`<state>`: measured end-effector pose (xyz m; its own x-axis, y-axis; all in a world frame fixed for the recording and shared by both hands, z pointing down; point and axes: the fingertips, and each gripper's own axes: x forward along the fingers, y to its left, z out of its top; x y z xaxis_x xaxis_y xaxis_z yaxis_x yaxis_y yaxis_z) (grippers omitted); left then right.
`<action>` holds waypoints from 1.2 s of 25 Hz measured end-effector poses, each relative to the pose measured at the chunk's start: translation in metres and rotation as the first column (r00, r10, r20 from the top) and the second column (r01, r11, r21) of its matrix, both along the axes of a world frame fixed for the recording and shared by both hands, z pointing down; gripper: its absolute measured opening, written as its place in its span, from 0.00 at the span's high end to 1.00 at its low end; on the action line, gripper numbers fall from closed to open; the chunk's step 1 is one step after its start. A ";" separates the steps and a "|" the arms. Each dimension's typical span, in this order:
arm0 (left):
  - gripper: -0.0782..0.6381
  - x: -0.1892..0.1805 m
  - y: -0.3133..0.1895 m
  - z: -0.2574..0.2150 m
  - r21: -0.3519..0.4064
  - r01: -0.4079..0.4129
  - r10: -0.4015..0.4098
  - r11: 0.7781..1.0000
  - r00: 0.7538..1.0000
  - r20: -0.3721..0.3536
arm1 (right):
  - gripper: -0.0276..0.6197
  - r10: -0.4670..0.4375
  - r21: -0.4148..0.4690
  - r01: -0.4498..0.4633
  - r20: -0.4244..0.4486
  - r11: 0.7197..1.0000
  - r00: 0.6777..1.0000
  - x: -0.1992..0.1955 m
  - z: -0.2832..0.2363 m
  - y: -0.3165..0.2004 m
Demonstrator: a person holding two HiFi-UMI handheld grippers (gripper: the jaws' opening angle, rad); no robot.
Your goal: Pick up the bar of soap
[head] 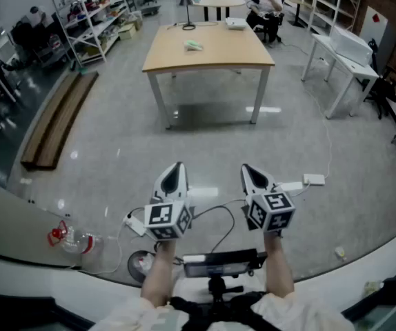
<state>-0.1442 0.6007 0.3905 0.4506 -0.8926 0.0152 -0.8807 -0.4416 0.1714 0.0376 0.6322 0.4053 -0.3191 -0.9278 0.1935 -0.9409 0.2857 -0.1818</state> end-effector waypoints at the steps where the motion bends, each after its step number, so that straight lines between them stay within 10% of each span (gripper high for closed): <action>1: 0.87 0.002 -0.001 0.001 0.000 0.004 -0.004 1.000 1.000 0.004 | 0.95 -0.007 0.006 0.007 0.000 1.000 1.000 0.002 -0.002 0.000; 15: 0.87 0.013 -0.072 0.017 0.007 0.072 -0.072 0.997 0.997 -0.020 | 0.95 -0.059 -0.029 0.061 0.070 0.998 0.996 0.030 0.022 -0.060; 30: 0.87 0.007 -0.496 -0.005 0.048 0.088 -0.084 0.995 0.994 -0.075 | 0.95 -0.029 -0.022 0.030 0.053 0.999 0.998 0.043 0.018 -0.467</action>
<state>-0.1371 0.1046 0.3851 0.3707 -0.9267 -0.0614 -0.9016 -0.3749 0.2159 0.0809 0.1652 0.4230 -0.3566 -0.9132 0.1969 -0.9211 0.3086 -0.2372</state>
